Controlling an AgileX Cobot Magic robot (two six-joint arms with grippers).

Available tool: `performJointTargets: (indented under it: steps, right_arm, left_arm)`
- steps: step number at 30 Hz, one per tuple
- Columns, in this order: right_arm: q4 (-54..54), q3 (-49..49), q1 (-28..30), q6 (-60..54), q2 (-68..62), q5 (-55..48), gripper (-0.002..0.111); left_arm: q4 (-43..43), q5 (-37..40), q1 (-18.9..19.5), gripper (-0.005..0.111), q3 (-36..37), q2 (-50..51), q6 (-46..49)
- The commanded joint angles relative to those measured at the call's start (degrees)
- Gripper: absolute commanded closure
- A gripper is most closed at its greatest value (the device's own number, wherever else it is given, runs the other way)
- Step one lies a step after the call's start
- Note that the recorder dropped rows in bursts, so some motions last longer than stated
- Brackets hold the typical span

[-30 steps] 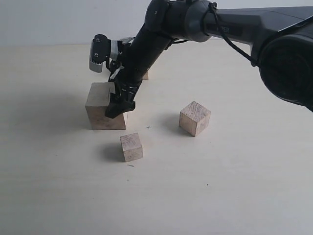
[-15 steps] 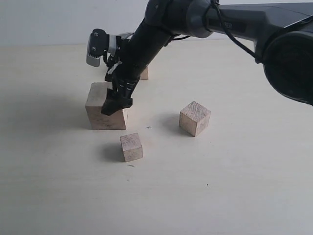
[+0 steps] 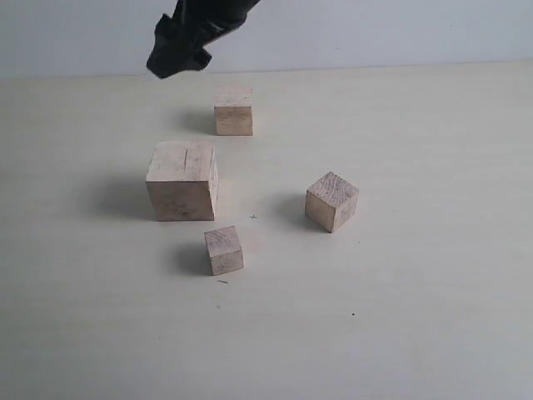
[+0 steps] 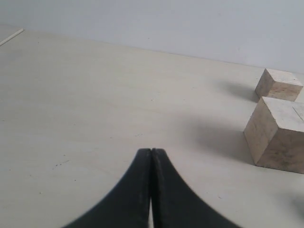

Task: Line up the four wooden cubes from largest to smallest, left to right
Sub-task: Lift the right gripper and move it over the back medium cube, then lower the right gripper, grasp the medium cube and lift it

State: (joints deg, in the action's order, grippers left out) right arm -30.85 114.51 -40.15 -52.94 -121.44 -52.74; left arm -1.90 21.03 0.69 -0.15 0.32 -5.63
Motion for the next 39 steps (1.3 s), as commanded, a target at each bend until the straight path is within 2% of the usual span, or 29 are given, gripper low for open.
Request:
performJointTargets:
  steps: [1,6,11,14,19,24,30,35,39]
  right_arm:
    - [12.45,0.35,1.01,8.06,2.42,1.91,0.032]
    - [18.8,0.35,1.84,16.53,2.46,5.0,0.037]
    - [19.2,0.35,2.57,41.31,0.36,6.41,0.037]
    - [18.72,0.35,2.44,49.21,-0.73,3.83,0.038]
    - [16.49,0.35,1.28,47.22,-3.48,4.71,0.042]
    - [16.5,0.35,-0.76,47.13,-6.36,9.97,0.044]
    - [16.9,3.03,-1.84,58.46,-10.13,13.47,0.044]
    - [23.47,8.52,-1.84,59.22,-13.79,13.47,0.034]
    - [27.98,11.61,-1.84,65.71,-15.57,12.16,0.026]
  left_arm:
    - [0.22,-0.45,-0.32,0.107,0.15,-0.32,0.17]
    - [0.22,-0.45,-0.32,0.107,0.15,-0.32,0.17]
    - [0.22,-0.45,-0.32,0.107,0.15,-0.32,0.17]
    - [0.22,-0.45,-0.32,0.107,0.15,-0.32,0.17]
    - [0.22,-0.45,-0.32,0.107,0.15,-0.32,0.17]
    - [0.22,-0.45,-0.32,0.107,0.15,-0.32,0.17]
    - [0.22,-0.45,-0.32,0.107,0.15,-0.32,0.17]
    - [0.22,-0.45,-0.32,0.107,0.15,-0.32,0.17]
    - [0.22,-0.45,-0.32,0.107,0.15,-0.32,0.17]
